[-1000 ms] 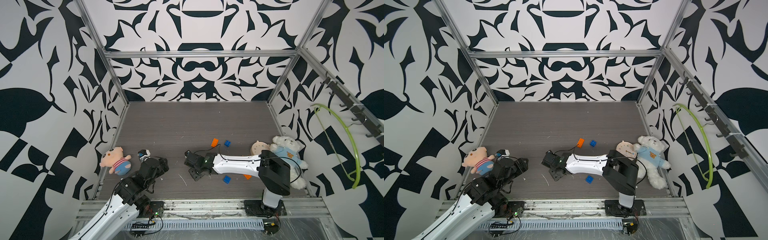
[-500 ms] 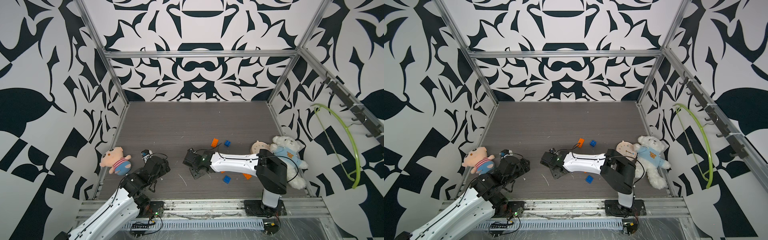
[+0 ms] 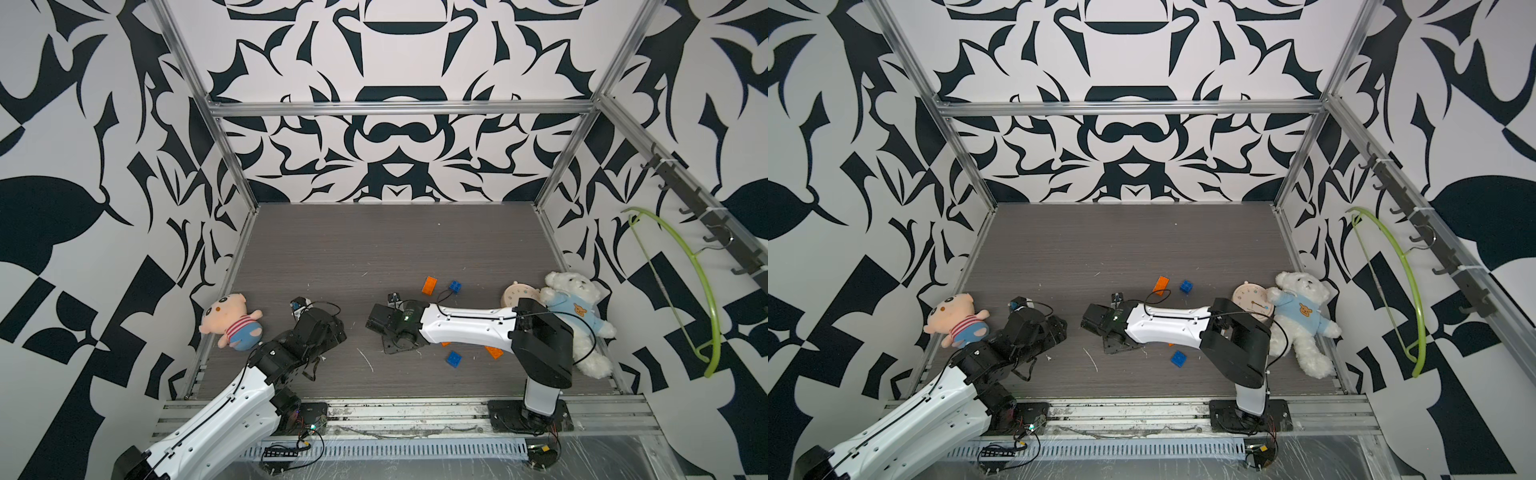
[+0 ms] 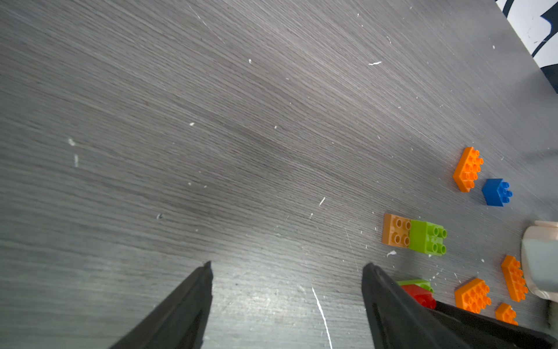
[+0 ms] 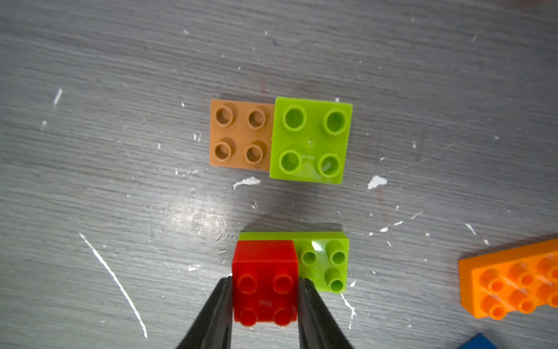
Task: Assemble the number 5 with lego
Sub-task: Adjust the lego brick at the center of the board.
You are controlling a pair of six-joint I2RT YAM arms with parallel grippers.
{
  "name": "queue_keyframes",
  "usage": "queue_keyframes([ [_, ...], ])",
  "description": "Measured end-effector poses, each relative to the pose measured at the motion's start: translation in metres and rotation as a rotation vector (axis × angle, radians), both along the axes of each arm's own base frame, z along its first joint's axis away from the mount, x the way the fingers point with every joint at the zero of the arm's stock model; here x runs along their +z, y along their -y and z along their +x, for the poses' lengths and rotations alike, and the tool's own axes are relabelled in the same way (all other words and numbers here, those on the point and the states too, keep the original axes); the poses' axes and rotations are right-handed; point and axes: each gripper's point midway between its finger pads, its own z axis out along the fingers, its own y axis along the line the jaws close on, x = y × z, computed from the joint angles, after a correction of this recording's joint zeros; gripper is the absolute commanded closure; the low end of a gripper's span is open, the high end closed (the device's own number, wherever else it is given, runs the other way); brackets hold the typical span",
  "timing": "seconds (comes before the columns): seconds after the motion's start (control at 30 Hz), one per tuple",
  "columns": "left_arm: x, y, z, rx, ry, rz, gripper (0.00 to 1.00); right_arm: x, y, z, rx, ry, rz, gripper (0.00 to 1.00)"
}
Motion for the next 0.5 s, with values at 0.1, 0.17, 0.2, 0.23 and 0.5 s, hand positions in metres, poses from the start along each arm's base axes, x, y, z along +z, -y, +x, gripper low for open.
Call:
queue_keyframes([
  [0.1, 0.001, 0.002, 0.001, -0.003, 0.003, -0.012, 0.16, 0.000, -0.005, 0.000, -0.009, -0.010, 0.020, 0.55],
  [0.17, 0.002, 0.003, 0.001, -0.004, 0.005, -0.016, 0.16, 0.000, -0.005, -0.001, -0.012, -0.015, 0.024, 0.49],
  [0.2, 0.003, 0.004, 0.001, -0.006, 0.007, -0.020, 0.16, 0.000, -0.006, -0.001, -0.010, -0.014, 0.026, 0.47],
  [0.23, 0.003, 0.004, 0.001, -0.009, 0.009, -0.023, 0.16, 0.001, -0.006, -0.001, -0.012, -0.012, 0.029, 0.45],
  [0.5, 0.013, 0.032, 0.006, -0.130, 0.029, -0.092, 0.01, 0.055, 0.021, 0.011, -0.004, 0.128, 0.098, 0.25],
])
